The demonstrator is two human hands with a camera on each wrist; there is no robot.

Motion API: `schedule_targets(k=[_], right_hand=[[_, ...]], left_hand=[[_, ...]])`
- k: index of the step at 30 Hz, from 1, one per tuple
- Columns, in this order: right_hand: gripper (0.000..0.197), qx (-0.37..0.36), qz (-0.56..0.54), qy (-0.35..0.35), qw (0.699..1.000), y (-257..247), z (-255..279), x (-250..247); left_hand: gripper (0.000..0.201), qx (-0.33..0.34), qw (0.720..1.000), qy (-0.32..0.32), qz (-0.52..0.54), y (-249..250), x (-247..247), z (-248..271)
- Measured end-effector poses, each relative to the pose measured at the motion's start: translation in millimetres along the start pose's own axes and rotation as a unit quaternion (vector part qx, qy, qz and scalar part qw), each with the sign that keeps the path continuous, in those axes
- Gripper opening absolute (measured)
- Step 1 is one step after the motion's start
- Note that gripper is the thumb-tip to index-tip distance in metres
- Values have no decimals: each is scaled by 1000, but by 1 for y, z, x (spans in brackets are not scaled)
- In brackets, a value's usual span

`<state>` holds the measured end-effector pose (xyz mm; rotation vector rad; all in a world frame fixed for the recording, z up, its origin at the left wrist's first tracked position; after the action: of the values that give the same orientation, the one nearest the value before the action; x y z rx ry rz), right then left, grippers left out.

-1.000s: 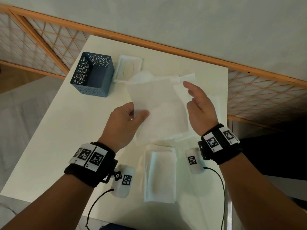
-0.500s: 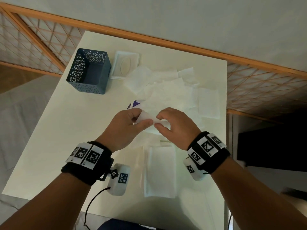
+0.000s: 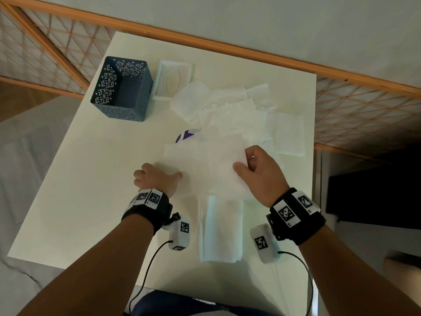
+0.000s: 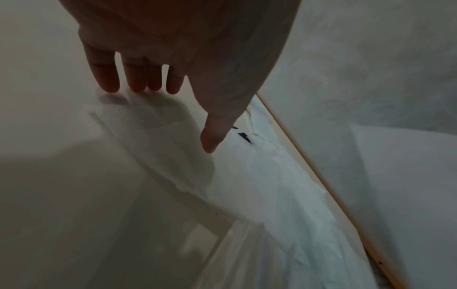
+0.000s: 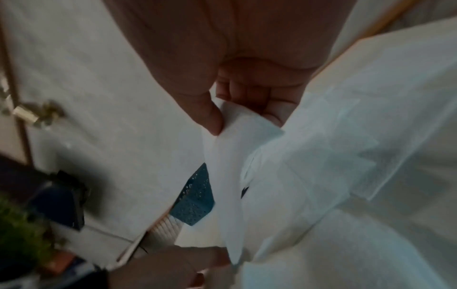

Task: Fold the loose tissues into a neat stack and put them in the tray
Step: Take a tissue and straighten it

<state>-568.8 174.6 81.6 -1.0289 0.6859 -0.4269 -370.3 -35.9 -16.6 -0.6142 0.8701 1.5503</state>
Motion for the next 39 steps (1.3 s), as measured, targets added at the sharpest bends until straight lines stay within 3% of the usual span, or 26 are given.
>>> schedule_targets(k=[3, 6, 10, 17, 20, 25, 32, 39], right_hand=[[13, 67, -100, 13, 993, 9, 12, -2], [19, 145, -216, 3, 966, 26, 28, 5], [22, 195, -259, -33, 945, 46, 50, 21], [32, 225, -176, -68, 956, 77, 79, 44], [21, 220, -105, -53, 968, 86, 84, 44], [23, 212, -2, -36, 977, 94, 84, 41], [24, 196, 54, -20, 979, 98, 83, 39], [28, 184, 83, -18, 979, 99, 81, 36]], left_hand=[[107, 0, 1000, -1, -30, -1, 2, 4], [107, 3, 1000, -2, -29, -2, 4, 4], [99, 19, 1000, -21, 14, 2, 10, 2], [59, 88, 995, -8, 37, 11, 5, -3], [59, 114, 992, 18, 59, 12, -1, -4], [57, 114, 987, 25, 112, 14, -12, 0], [16, 105, 968, -59, 219, 26, -8, 4], [11, 105, 916, -150, 358, 44, -13, 23]])
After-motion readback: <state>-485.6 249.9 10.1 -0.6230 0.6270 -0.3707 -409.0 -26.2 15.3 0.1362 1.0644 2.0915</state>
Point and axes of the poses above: each hand's wrist, its own z-axis away from the middle knuckle, its own x-axis out of the palm, y = z × x, the point moved 7 cm from there along -z, towards the middle knuckle, and after that the axes turned 8 degrees about -z, right-handed, at the moved point
